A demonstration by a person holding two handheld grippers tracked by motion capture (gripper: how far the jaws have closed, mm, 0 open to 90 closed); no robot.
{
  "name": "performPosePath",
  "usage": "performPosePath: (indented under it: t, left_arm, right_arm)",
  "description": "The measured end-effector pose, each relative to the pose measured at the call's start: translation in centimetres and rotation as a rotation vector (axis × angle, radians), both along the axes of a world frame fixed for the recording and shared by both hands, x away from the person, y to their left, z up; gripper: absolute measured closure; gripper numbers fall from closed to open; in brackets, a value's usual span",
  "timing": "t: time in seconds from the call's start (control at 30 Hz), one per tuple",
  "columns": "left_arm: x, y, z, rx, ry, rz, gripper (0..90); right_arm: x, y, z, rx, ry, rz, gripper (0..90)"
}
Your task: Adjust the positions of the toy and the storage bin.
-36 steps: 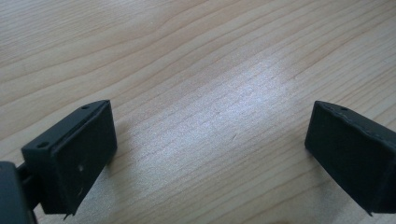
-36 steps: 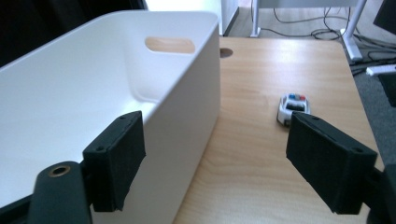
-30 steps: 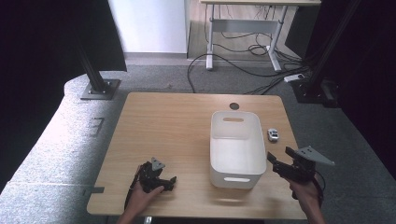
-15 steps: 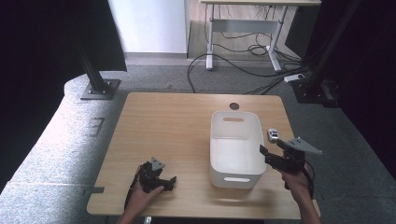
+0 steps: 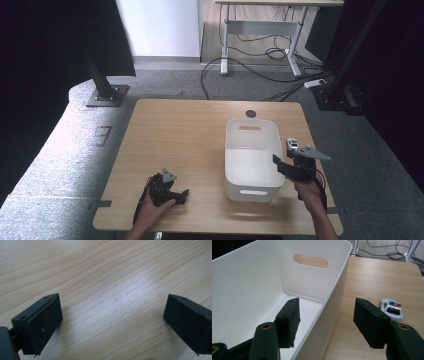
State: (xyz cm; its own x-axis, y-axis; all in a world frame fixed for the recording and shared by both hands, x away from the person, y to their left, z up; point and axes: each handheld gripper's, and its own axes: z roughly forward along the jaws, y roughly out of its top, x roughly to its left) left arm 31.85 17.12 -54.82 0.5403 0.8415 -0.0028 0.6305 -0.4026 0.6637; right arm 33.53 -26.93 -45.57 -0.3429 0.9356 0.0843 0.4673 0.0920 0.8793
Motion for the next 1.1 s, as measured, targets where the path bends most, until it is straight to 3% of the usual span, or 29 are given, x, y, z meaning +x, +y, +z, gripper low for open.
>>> performPosePath:
  t: [0.23, 0.5, 1.1]
  left_arm:
    - [0.0, 0.0, 0.0, 0.000, 0.000, 0.000, 2.1]
    - [0.0, 0.0, 0.0, 0.000, 0.000, 0.000, 2.1]
    - [0.0, 0.0, 0.0, -0.001, 0.000, 0.000, 2.1]
  right_arm:
    - [-0.1, 0.2, -0.1, 0.018, 0.010, -0.002, 44.3]
    - [-0.3, 0.5, 0.1, 0.051, 0.053, 0.005, 58.5]
    - [-0.6, 1.3, 0.2, 0.055, 0.069, 0.001, 60.8]
